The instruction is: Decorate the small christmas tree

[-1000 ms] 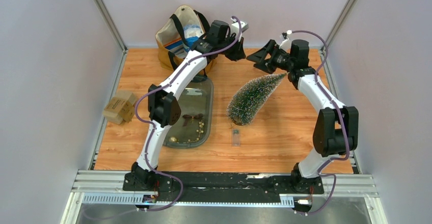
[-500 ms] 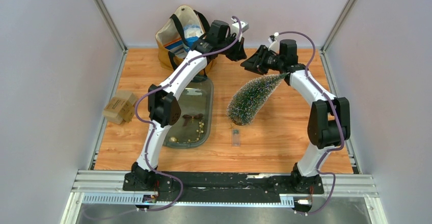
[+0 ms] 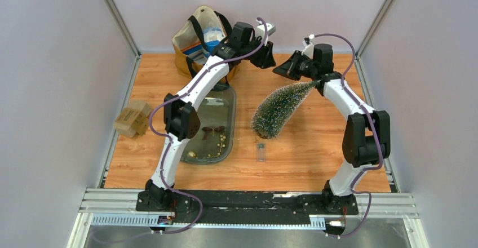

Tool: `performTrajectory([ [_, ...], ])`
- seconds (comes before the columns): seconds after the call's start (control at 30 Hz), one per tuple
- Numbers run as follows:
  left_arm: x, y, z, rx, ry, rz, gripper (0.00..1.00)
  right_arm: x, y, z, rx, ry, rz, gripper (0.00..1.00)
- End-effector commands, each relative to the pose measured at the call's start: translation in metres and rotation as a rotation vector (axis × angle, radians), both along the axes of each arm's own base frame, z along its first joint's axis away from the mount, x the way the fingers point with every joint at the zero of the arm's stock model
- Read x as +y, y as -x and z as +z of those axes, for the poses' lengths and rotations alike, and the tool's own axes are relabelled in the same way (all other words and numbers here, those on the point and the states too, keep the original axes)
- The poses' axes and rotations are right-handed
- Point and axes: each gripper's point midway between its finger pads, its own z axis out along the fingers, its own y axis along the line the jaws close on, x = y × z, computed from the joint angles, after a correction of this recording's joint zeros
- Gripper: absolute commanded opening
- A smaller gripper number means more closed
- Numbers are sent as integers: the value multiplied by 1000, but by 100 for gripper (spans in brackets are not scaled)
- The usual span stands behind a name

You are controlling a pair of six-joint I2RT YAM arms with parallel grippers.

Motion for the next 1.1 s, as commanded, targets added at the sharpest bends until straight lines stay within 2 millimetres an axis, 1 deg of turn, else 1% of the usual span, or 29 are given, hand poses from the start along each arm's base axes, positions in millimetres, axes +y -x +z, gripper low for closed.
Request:
performTrajectory([
  [0.0,5,-1,38,-78,40,9,51,-14,3,44,-170,-16,-57,0],
  [0.03,8,-1,44,-90,38,17,56,-16,5,43,-178,-17,-73,0],
  [0.1,17,-3,50,-97,23,53,78,-21,9,48,-204,-24,-110,0],
  [0.13,22,-4,52,-98,20,69,78,-24,10,49,-209,-27,-130,0],
  [0.17,29,-5,61,-105,27,97,78,-26,13,52,-226,-32,-146,0],
  [0.2,38,-9,60,-96,19,127,78,-30,14,54,-244,-38,-175,0],
  [0.23,44,-7,72,-98,37,151,78,-34,18,56,-259,-43,-211,0],
  [0.27,53,-10,67,-76,34,171,79,-39,23,68,-313,-53,-242,0],
  [0.3,60,-7,82,-76,60,195,79,-46,27,69,-333,-56,-285,0],
  [0.33,71,-10,76,-51,50,230,79,-52,32,72,-360,-60,-324,0],
  [0.37,79,-6,89,-48,72,252,79,-60,36,79,-395,-62,-368,0],
  [0.4,86,-5,81,-20,64,264,79,-66,42,76,-409,-58,-400,0],
  [0.47,97,11,98,-28,87,278,79,-79,52,81,-456,-50,-467,0],
  [0.53,101,27,103,-22,96,268,79,-87,62,86,-497,-45,-506,0],
  [0.6,104,44,121,-37,143,248,80,-90,71,86,-539,-36,-517,0],
  [0.63,105,50,112,-16,140,241,80,-93,74,87,-561,-35,-528,0],
  [0.67,107,63,132,-48,172,232,80,-95,79,86,-576,-32,-535,0],
  [0.7,105,70,125,-38,161,225,80,-97,83,85,-587,-31,-544,0],
  [0.73,110,80,140,-77,170,231,80,-99,88,87,-605,-28,-550,0],
  [0.77,107,89,134,-66,158,220,80,-100,93,86,-625,-24,-553,0],
  [0.8,110,99,148,-94,176,217,80,-101,97,87,-639,-27,-560,0],
  [0.83,105,110,144,-84,173,193,80,-102,100,85,-644,-27,-562,0],
  [0.87,103,124,151,-98,183,163,80,-101,103,84,-654,-17,-554,0],
  [0.9,95,137,149,-96,174,132,80,-100,105,84,-658,-8,-543,1],
  [0.93,94,149,151,-112,160,117,80,-100,107,81,-655,3,-539,2],
  [0.97,81,166,147,-110,150,75,80,-100,109,79,-652,9,-535,3],
  [1.0,80,175,149,-132,142,67,80,-99,111,79,-656,10,-530,3],
  [1.03,69,195,144,-146,124,23,80,-99,112,78,-659,12,-525,3],
  [1.07,69,195,139,-157,95,55,80,-98,114,78,-664,12,-519,3],
])
